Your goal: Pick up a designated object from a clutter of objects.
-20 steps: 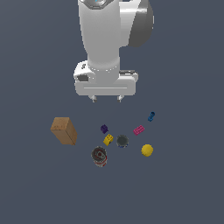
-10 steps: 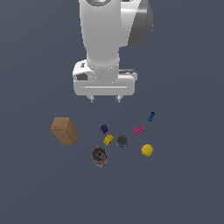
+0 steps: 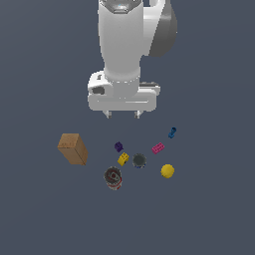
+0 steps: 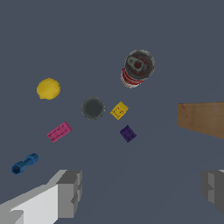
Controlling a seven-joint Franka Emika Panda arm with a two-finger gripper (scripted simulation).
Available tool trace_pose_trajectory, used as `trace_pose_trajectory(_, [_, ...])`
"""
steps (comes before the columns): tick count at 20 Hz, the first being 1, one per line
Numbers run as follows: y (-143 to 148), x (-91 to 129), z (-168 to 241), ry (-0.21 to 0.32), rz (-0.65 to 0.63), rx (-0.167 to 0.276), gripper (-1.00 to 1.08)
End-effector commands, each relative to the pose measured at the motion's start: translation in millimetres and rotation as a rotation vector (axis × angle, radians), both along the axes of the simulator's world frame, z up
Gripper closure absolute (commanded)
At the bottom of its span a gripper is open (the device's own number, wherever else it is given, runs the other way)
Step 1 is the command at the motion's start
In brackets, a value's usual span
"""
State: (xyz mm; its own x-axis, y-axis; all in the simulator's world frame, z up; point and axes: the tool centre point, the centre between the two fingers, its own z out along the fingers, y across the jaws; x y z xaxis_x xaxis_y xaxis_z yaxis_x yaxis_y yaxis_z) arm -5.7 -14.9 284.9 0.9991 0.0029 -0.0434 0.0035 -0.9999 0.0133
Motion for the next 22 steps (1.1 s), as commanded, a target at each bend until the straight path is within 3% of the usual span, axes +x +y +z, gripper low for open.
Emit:
trace_pose_trajectory(1, [8,0,-6,-0.001,-0.011,-0.003,-0.92])
trace_pose_trajectory(12, [69,-5,-52,-0.015,-0.101,-0.022,-0.92])
trace_pose_trajectory(22, [137,-25,-103,-0.033,-0.2,-0.029,-0.92])
